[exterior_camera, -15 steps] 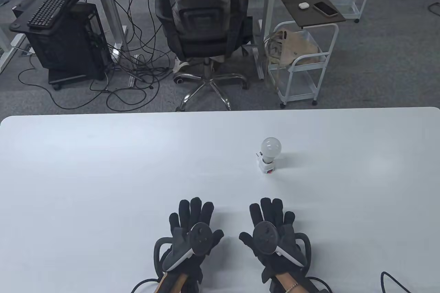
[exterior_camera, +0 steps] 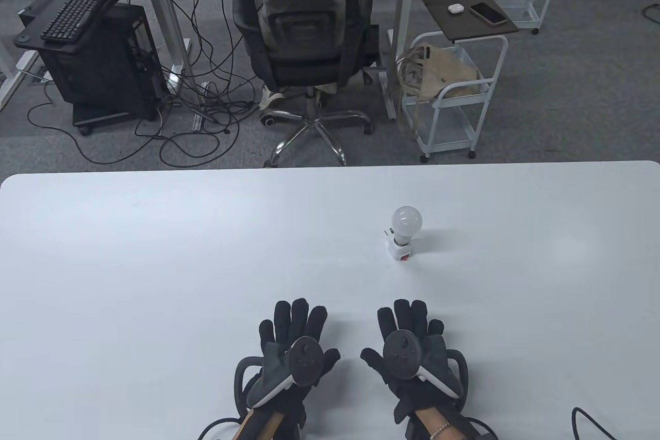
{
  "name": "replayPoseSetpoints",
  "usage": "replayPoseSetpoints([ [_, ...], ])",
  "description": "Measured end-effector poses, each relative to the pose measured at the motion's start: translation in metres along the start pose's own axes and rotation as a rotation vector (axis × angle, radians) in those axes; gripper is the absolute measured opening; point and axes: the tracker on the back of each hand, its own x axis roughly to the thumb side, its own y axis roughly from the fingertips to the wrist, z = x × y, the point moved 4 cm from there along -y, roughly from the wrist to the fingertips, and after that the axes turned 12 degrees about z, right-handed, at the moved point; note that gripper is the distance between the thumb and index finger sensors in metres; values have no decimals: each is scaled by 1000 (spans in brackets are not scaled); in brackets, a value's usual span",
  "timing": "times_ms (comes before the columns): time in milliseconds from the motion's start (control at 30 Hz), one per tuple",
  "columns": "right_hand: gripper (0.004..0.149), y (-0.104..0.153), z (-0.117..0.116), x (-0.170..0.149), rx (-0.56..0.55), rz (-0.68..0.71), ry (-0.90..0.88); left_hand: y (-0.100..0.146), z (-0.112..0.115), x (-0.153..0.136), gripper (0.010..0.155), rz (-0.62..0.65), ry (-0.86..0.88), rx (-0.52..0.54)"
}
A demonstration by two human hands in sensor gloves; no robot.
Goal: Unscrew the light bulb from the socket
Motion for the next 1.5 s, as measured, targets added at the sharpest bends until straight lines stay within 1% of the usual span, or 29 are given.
replayPoseSetpoints([
  [167, 79, -2, 0, -10, 3, -23, -11, 0, 0, 1, 78, 6, 0, 3],
  [233, 79, -2, 4, -20, -18, -52, -64, 0, 0, 2, 78, 12, 5, 3],
  [333, 80, -4, 12, -42, -76, -123, -216, 0, 0, 4, 78, 22, 2, 4],
  [367, 81, -8, 14, -54, -71, -165, -285, 0, -1, 4, 78, 24, 3, 7],
  [433, 82, -13, 16, -64, -61, -200, -326, 0, -1, 4, 78, 29, 9, 10],
  [533, 85, -32, 24, -85, -97, -276, -383, 0, -1, 5, 78, 35, 14, 15],
  [567, 88, -41, 28, -93, -142, -311, -412, 0, -1, 5, 78, 38, 15, 16],
  [600, 89, -44, 30, -95, -159, -322, -420, -1, -1, 5, 78, 39, 16, 17],
  [633, 90, -53, 33, -101, -192, -345, -442, -1, -1, 5, 78, 41, 17, 19],
  [667, 92, -62, 34, -107, -205, -370, -462, -1, -1, 5, 78, 42, 18, 19],
  [767, 95, -85, 33, -119, -194, -428, -533, -1, -1, 4, 78, 40, 18, 19],
  [900, 93, -113, 24, -130, -172, -484, -662, -2, -2, 0, 78, 36, 35, 20],
  [967, 92, -125, 23, -133, -145, -492, -669, -3, -2, -2, 78, 32, 43, 21],
  [1067, 91, -134, 24, -138, -142, -512, -664, -4, -3, -4, 78, 29, 52, 20],
  [1167, 88, -140, 18, -140, -86, -523, -683, -5, -1, -6, 78, 27, 57, 14],
  [1267, 81, -143, 15, -140, -53, -538, -674, -6, 1, -5, 78, 26, 45, 8],
  [1367, 71, -144, 15, -141, -56, -542, -689, -6, 2, -5, 78, 27, 42, 5],
  [1500, 69, -143, 18, -142, -94, -544, -704, -6, 1, -4, 78, 28, 41, 9],
])
